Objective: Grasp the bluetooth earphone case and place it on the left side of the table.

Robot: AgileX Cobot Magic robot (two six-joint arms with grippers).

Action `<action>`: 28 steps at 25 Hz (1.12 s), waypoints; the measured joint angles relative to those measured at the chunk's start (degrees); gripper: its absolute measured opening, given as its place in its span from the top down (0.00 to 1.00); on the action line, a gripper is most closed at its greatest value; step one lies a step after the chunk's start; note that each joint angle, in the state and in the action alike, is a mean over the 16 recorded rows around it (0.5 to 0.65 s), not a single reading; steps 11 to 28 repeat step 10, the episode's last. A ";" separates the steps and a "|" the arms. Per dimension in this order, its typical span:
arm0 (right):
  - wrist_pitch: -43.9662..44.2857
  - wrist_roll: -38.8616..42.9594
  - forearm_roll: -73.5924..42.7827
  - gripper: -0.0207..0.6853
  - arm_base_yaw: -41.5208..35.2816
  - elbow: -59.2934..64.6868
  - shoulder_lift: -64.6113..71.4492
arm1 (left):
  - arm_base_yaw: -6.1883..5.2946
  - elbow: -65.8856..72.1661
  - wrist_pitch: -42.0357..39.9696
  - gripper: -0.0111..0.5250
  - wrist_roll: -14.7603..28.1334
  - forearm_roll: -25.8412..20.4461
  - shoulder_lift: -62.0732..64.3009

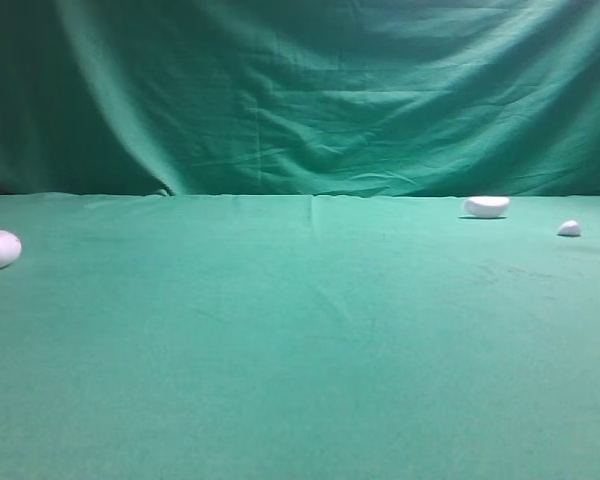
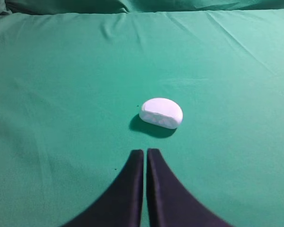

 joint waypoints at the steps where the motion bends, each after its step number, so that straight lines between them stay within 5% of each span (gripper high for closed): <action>1: -0.03 -0.01 0.04 0.97 -0.01 0.01 0.00 | 0.00 0.00 0.00 0.98 0.00 0.00 0.00; 28: 0.00 -0.05 0.17 0.97 -0.03 0.02 0.00 | 0.00 0.00 0.00 0.98 0.00 0.00 0.00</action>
